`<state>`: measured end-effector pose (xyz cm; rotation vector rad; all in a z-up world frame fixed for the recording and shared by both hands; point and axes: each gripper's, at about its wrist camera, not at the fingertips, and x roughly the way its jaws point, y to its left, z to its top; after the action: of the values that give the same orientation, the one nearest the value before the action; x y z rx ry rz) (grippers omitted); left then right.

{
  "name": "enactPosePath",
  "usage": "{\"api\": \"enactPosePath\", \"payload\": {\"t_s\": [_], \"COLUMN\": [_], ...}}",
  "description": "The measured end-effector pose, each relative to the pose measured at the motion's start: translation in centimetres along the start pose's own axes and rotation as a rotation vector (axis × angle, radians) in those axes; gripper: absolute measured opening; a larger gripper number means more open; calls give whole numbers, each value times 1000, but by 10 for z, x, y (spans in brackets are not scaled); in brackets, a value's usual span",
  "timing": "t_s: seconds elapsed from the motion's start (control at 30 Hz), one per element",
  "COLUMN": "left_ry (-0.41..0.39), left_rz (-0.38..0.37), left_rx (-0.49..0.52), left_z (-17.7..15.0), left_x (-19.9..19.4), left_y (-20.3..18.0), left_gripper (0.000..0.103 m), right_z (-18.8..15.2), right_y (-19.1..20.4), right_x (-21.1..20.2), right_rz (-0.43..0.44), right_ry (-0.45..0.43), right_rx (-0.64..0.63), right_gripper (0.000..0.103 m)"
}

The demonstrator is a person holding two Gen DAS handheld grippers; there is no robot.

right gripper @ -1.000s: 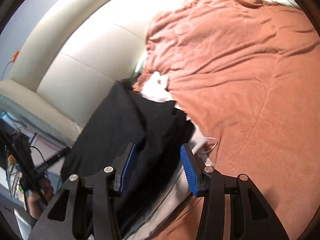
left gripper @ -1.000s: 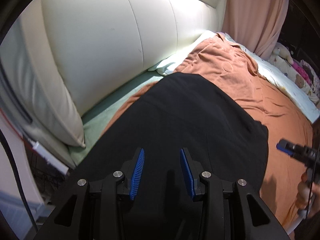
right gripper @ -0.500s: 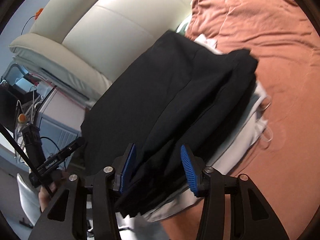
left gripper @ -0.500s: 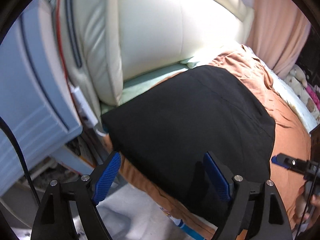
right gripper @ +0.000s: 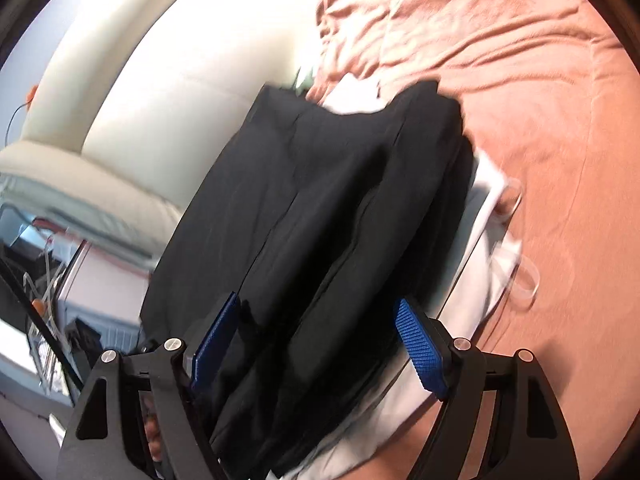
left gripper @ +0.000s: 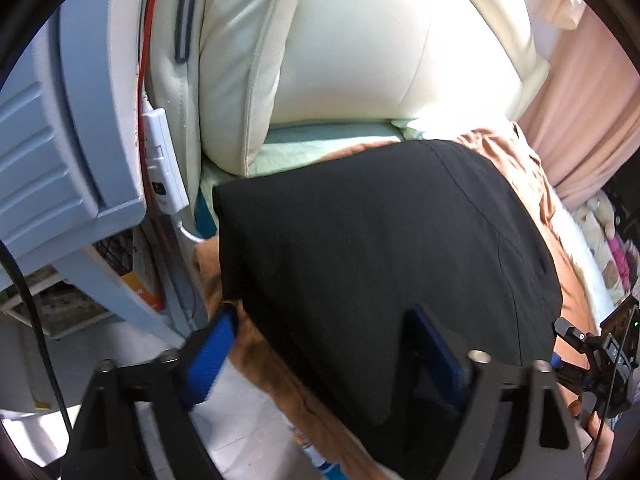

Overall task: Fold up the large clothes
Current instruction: 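Lower the black shirt onto the folded clothes stack and open both grippers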

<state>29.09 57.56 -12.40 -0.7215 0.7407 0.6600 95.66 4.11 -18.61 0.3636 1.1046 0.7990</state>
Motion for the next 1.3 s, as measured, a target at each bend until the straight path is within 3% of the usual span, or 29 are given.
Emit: {"api": "enactPosePath", "payload": {"t_s": [0.03, 0.1, 0.17, 0.27, 0.47, 0.6, 0.77, 0.83, 0.87, 0.9, 1.03, 1.2, 1.3], "left_ry": [-1, -8, -16, -19, -10, 13, 23, 29, 33, 37, 54, 102, 112], "left_rz": [13, 28, 56, 53, 37, 45, 13, -1, -14, -28, -72, -141, -131], "left_rx": [-4, 10, 37, 47, 87, 80, 120, 136, 140, 144, 159, 164, 182], "left_z": [2, 5, 8, 13, 16, 6, -22, -35, -40, -47, -67, -89, -102], "left_x": [1, 3, 5, 6, 14, 6, -9, -14, -16, -19, -26, -25, -25], "left_y": [-1, -4, -9, -10, -10, -12, -27, -33, -36, -39, -49, -57, -57], "left_gripper": [77, 69, 63, 56, 56, 63, 70, 70, 70, 70, 71, 71, 71], "right_z": [5, 12, 16, 7, -24, -29, -31, -36, -39, -43, -60, -79, -97], "right_y": [-2, 0, 1, 1, -5, 4, 28, 38, 42, 49, 70, 95, 98], "right_x": [1, 4, 5, -2, -18, -29, -47, -50, -52, -54, -56, -30, -10], "right_rz": [0, 1, -18, -12, -16, -130, -116, -102, -103, -107, -98, -104, -118], "right_ry": [-7, 1, 0, -25, -49, -29, -37, -26, -26, -37, -32, 62, 120], "right_rx": [-1, -15, -43, -73, -62, -107, -151, -172, -182, -199, -254, -308, -326], "right_gripper": [65, 33, 17, 9, 5, 6, 9, 29, 51, 64, 65, 65, 65]}}
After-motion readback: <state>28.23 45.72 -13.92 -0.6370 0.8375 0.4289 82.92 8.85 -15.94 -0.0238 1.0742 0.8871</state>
